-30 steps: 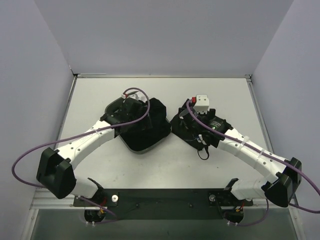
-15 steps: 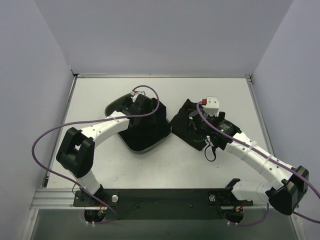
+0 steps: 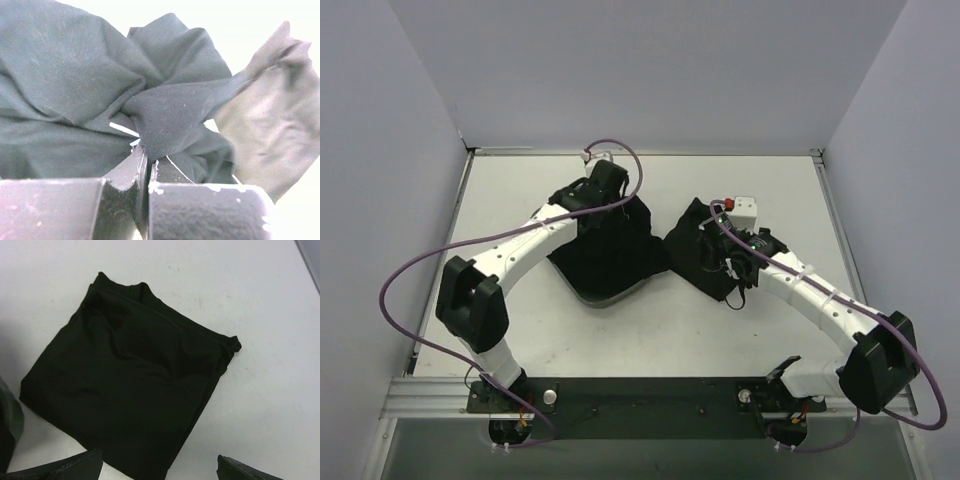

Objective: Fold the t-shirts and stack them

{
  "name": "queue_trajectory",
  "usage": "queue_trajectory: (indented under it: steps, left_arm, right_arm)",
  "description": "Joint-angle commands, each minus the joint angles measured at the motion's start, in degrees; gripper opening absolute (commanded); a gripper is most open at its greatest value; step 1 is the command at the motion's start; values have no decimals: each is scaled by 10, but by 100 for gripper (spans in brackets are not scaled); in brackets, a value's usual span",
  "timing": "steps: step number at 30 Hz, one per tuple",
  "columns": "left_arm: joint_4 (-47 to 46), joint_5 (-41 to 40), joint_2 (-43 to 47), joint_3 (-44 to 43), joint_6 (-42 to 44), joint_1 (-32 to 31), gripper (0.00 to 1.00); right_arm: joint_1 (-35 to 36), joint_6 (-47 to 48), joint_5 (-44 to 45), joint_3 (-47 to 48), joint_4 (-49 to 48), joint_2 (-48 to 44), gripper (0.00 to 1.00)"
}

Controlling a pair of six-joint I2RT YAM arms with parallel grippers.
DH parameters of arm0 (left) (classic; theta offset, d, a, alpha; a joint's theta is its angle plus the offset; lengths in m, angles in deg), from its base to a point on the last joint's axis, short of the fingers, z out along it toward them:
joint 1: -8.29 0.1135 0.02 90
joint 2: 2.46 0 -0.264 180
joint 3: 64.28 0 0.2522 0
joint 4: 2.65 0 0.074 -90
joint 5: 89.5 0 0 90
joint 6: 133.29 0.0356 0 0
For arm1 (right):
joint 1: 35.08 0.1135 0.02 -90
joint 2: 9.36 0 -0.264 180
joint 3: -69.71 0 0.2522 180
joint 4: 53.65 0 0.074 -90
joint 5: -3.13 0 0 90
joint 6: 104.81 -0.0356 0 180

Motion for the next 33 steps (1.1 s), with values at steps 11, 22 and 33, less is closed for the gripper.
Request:
queue_trajectory:
  steps: [11,22,33]
  left_arm:
    - [193,48,166,-377,78,-80,0]
    - [97,62,385,-112,1,-236,0]
    - [-99,96,460,263,-35,-263,12]
  right_arm:
    - [-57,14,-93,50,-69,185,100]
    - [-91,11,-127,98,-85,297,100]
    - [-147,1,-162,143,-72,387,100]
